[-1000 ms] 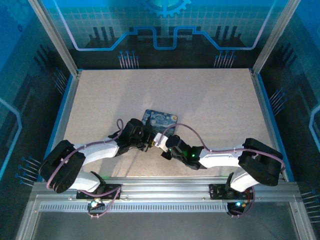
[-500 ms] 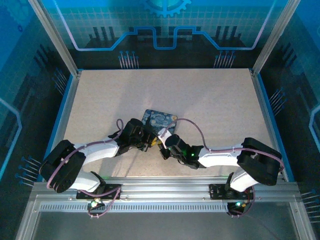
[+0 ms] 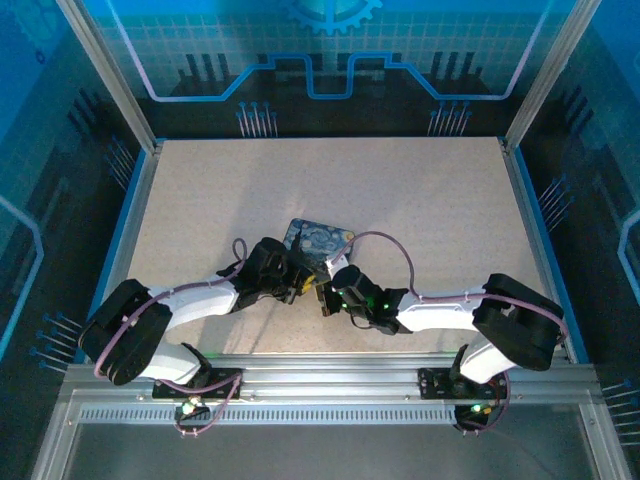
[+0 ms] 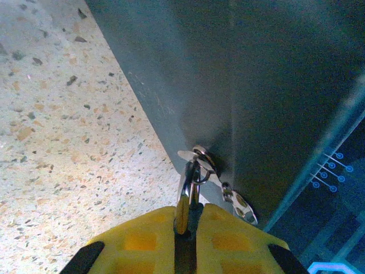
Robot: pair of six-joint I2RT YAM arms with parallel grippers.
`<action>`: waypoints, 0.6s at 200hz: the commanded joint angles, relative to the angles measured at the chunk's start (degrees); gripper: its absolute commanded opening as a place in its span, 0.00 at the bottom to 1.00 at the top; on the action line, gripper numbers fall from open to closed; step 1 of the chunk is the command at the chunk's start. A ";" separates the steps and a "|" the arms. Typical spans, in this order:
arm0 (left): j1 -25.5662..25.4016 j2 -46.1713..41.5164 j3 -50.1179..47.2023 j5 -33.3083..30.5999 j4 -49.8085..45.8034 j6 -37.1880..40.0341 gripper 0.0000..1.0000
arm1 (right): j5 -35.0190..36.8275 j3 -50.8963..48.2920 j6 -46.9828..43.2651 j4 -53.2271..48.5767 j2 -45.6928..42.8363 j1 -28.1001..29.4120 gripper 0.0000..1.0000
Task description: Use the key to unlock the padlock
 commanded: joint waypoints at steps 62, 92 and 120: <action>-0.46 0.78 1.43 3.15 1.08 0.45 0.28 | -1.53 0.69 6.14 0.89 2.14 -0.51 0.00; -0.39 0.70 1.30 2.95 0.20 0.94 0.37 | -1.90 -0.51 7.72 2.85 2.14 -0.60 0.00; -0.09 -0.03 1.56 2.97 -1.18 1.85 0.43 | -1.90 -1.18 8.42 3.52 2.07 -0.68 0.00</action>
